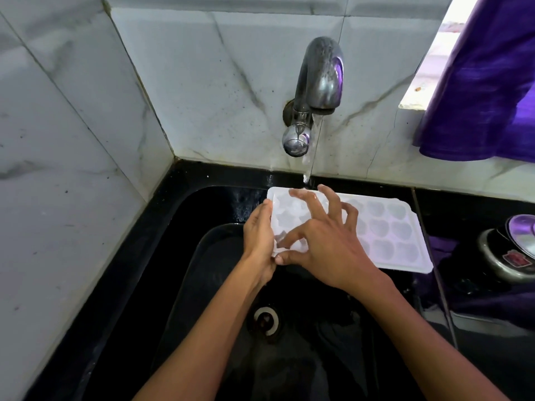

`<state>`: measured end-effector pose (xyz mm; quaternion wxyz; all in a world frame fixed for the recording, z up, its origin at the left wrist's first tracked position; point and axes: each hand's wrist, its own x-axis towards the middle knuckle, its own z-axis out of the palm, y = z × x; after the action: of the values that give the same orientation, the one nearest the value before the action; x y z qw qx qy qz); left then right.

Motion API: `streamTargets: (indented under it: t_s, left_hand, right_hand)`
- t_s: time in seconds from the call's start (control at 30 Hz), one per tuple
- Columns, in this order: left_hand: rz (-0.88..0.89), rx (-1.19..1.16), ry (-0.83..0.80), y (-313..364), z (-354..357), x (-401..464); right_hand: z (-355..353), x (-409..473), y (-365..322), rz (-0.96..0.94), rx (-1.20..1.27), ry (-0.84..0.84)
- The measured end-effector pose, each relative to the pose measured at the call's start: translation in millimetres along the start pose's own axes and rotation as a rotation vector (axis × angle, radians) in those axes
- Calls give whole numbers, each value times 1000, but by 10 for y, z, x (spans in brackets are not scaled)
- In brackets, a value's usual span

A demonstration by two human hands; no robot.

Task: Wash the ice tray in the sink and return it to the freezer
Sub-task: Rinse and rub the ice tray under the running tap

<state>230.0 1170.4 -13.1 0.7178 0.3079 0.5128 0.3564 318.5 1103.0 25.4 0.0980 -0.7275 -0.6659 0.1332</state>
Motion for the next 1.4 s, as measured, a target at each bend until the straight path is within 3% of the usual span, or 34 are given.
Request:
streamTargets:
  t_s: [0.27, 0.4, 0.53, 0.63, 0.77, 0.97, 1.3, 1.4]
  left_hand:
    - [26, 41, 10, 50, -87, -1]
    - [31, 42, 6, 91, -203, 0]
    - [40, 39, -16, 136, -319, 6]
    - [36, 23, -15, 163, -388, 44]
    - [28, 8, -21, 192, -477, 103]
    - [33, 3, -29, 228, -596, 150]
    - [53, 9, -61, 253, -690, 148]
    - [53, 2, -52, 262, -711, 132]
  right_hand:
    - [-96, 172, 166, 33, 308, 116]
    - [-242, 451, 213, 177, 647, 242]
    - [-583, 923, 106, 445, 1216, 148]
    - [-737, 1205, -10, 518, 1262, 44]
    - [-630, 1366, 65, 516, 1226, 42]
    - [-569, 1461, 220, 519, 1620, -58]
    - [-440, 1404, 304, 376, 1901, -98]
    - [-380, 1365, 292, 360, 2137, -186]
